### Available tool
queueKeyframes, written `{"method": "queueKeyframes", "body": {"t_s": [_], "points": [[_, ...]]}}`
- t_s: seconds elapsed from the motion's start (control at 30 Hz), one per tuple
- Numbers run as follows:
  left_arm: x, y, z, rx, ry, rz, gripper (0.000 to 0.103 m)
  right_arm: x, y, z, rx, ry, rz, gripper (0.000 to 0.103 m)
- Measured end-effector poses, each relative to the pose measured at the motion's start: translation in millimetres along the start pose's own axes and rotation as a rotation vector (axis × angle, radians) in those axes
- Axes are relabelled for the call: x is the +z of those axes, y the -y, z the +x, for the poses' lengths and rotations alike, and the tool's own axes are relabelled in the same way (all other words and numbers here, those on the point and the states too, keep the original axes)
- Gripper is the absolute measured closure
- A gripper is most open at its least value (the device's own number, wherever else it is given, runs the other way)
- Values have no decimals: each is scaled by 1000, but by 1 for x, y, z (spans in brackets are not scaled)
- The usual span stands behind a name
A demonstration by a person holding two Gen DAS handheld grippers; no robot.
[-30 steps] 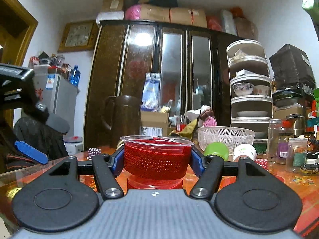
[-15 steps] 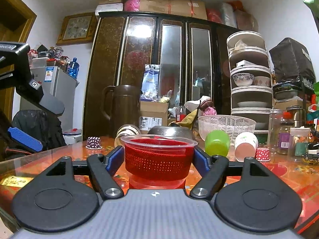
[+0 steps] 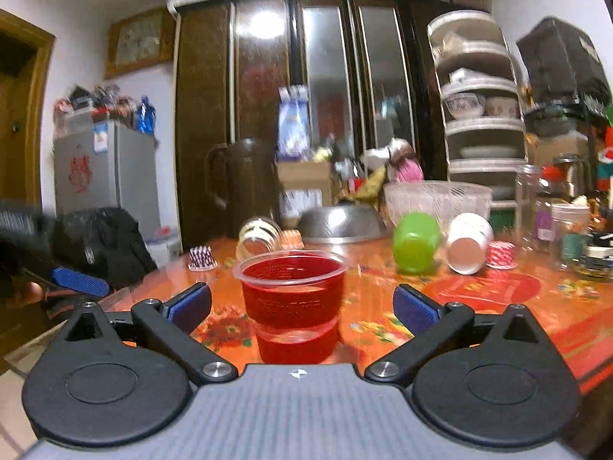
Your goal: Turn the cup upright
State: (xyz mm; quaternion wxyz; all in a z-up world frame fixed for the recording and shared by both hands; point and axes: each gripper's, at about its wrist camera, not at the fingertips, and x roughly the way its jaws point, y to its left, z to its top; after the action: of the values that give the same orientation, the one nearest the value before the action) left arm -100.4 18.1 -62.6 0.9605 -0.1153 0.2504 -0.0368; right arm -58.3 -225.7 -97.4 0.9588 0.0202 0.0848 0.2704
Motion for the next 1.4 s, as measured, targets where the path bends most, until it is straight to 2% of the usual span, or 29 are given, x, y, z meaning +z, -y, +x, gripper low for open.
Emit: {"method": "queueKeyframes", "body": {"t_s": [0.2,0.27,0.33,0.47,0.6,0.77,0.97,1.4], "points": [[9,26,-35,20,39,146,0,44,3,-32,-12,-161,-15,1],[12,36,-52,3,63,164,0,54,2,-42,-28,-212,-9,1],[16,42,-65,-31,64,159,0,62,4,-56,0,-229,23,1],[24,56,-78,-52,60,167,0,72,10,-79,-41,-219,54,1],[30,61,-81,-77,66,135,0,80,16,-83,-76,-221,64,1],[28,71,-72,-63,27,152,0,76,12,-75,-52,-250,28,1],[27,68,-60,-58,-8,144,0,64,16,-63,-20,-284,57,1],[26,66,-57,-45,-18,139,0,61,13,-65,2,-273,58,1]]}}
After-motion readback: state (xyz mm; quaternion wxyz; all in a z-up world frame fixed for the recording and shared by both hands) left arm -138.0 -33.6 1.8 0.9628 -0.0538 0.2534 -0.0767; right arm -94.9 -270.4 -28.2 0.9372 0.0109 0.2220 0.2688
